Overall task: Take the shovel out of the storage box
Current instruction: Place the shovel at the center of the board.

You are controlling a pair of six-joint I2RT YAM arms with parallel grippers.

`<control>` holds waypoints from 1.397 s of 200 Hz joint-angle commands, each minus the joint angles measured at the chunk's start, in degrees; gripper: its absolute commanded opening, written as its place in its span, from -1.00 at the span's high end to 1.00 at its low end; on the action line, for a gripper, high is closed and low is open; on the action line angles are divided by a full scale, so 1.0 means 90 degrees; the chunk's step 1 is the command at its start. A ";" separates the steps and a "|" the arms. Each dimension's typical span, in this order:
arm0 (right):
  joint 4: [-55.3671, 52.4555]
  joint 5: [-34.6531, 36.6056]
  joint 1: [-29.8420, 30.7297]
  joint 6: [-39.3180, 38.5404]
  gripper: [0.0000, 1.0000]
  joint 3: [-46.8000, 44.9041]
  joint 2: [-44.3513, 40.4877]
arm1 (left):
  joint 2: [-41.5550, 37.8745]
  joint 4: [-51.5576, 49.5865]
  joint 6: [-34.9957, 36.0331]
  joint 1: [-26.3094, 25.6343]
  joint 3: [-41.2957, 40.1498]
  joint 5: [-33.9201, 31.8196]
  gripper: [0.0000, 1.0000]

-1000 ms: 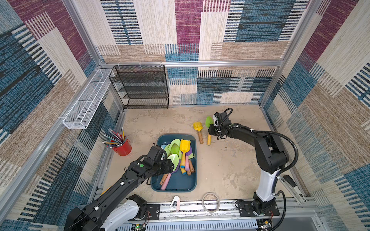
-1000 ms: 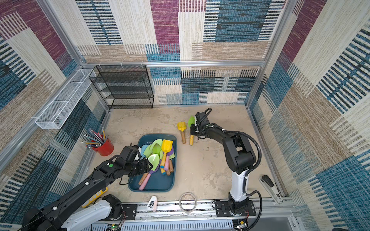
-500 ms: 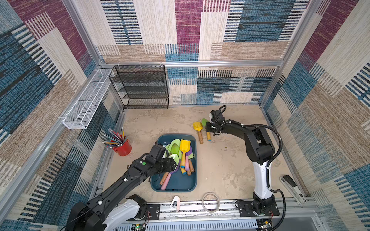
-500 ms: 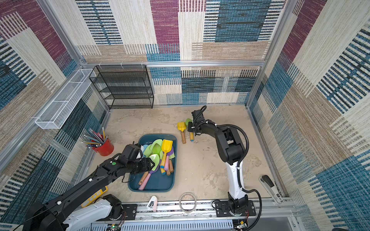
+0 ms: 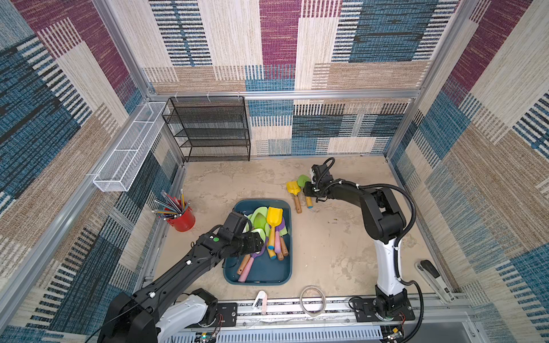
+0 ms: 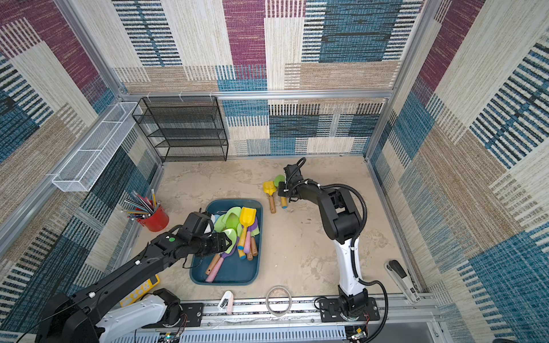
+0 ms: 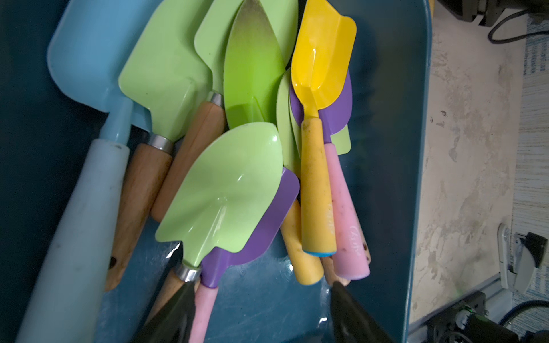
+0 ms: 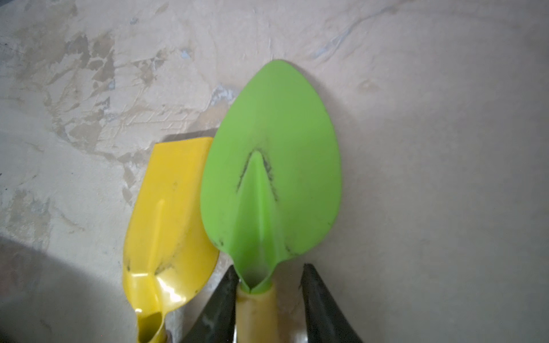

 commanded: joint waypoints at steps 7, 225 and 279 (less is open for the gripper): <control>-0.0113 -0.0002 0.0008 0.0033 0.15 -0.0154 -0.0434 | 0.0171 0.0108 0.0181 -0.0054 0.0188 -0.0034 -0.50; 0.0777 -0.0709 0.0143 0.0238 0.09 -0.3290 -0.3892 | 0.3217 -0.1256 0.0621 -0.1700 0.2389 -0.1974 -0.16; 0.0982 -0.0827 0.0143 0.0277 0.09 -0.3527 -0.3933 | 0.3667 -0.1534 0.0715 -0.1896 0.2725 -0.2328 -0.09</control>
